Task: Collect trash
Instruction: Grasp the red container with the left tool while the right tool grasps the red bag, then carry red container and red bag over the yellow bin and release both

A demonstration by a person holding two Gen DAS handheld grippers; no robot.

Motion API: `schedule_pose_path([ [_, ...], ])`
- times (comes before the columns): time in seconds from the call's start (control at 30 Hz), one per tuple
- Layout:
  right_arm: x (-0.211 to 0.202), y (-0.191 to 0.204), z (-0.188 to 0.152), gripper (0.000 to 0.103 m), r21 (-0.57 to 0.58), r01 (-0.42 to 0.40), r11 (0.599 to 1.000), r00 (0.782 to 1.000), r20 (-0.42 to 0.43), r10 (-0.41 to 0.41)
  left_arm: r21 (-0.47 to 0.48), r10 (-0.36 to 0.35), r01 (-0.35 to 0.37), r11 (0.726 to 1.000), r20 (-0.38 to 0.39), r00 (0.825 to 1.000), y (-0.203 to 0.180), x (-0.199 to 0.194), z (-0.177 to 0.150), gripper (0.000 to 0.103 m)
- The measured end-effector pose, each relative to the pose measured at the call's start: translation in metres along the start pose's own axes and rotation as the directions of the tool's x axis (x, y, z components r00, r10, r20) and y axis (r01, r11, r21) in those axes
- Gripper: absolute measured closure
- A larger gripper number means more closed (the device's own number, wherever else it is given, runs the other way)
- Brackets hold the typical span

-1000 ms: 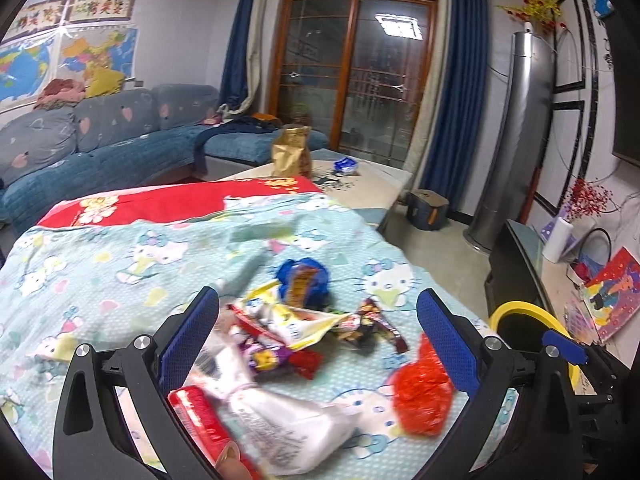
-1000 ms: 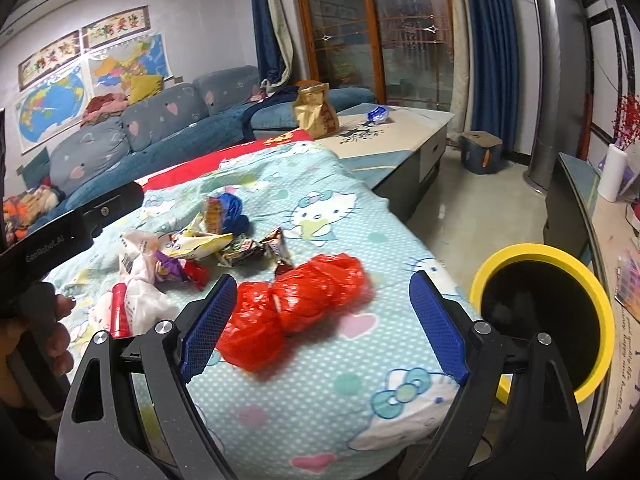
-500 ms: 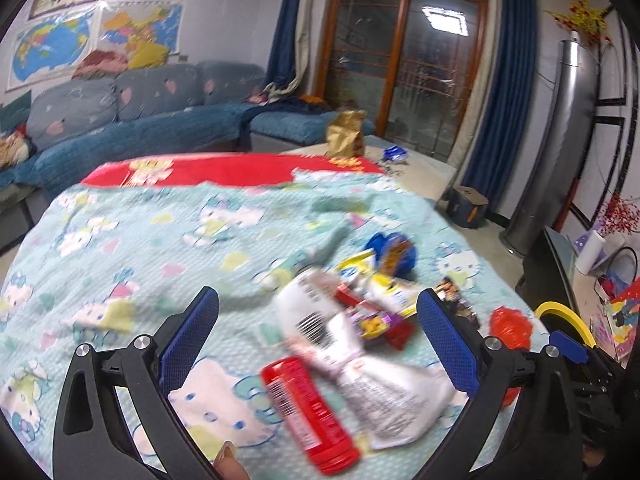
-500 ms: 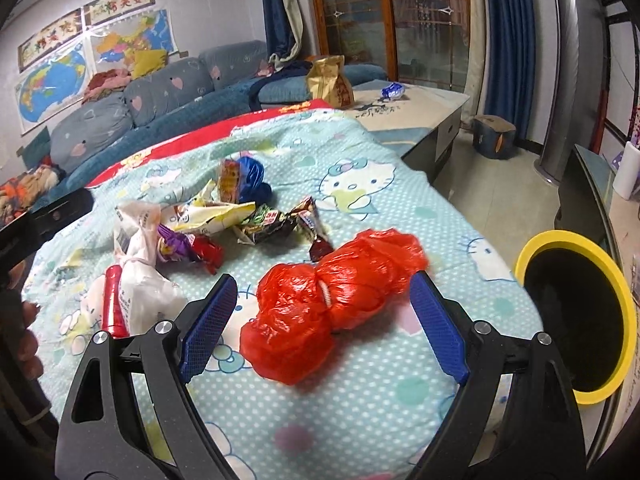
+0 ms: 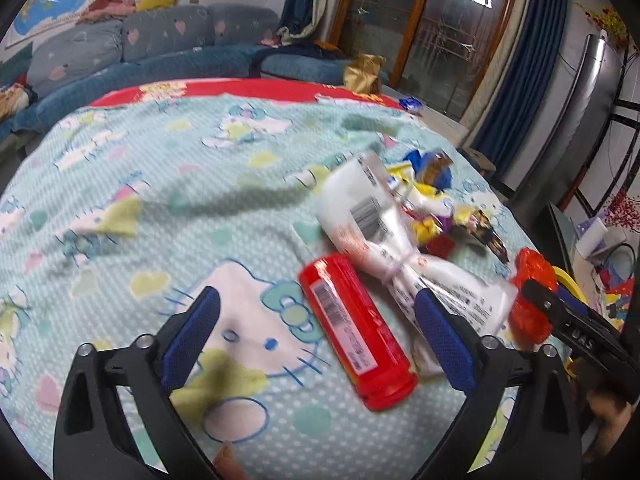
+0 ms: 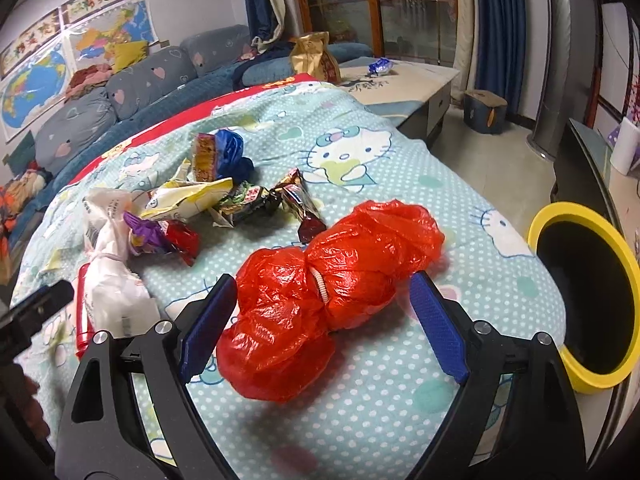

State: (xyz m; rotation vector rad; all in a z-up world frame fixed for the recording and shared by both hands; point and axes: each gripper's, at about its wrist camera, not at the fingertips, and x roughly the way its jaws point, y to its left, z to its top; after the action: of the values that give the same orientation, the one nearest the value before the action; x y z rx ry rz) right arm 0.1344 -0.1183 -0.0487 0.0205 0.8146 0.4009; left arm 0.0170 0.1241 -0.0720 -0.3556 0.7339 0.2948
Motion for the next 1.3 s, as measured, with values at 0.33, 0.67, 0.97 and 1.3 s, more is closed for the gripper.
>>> schedule_pose_path([
  [0.33, 0.007, -0.008, -0.009, 0.041, 0.062, -0.05, 0.997, 0.998, -0.039, 0.052, -0.028, -0.022, 0.019, 0.999, -0.109, 0.994, -0.011, 0.018, -0.018, 0.035],
  [0.67, -0.008, -0.019, -0.008, 0.068, 0.078, -0.078, 0.994, 0.997, -0.012, 0.079, -0.014, -0.033, 0.032, 0.999, -0.11, 0.993, -0.011, 0.016, -0.017, 0.063],
  [0.97, -0.036, -0.022, 0.002, 0.068, 0.008, -0.074, 0.997, 0.996, 0.06, 0.073, -0.028, -0.024, 0.023, 0.999, -0.033, 0.999, -0.002, -0.006, 0.0, 0.071],
  [1.3, -0.053, -0.024, 0.007, 0.068, -0.018, -0.098, 0.995, 0.991, 0.095, 0.099, 0.019, -0.057, 0.056, 0.998, 0.091, 0.994, -0.021, -0.042, 0.023, 0.073],
])
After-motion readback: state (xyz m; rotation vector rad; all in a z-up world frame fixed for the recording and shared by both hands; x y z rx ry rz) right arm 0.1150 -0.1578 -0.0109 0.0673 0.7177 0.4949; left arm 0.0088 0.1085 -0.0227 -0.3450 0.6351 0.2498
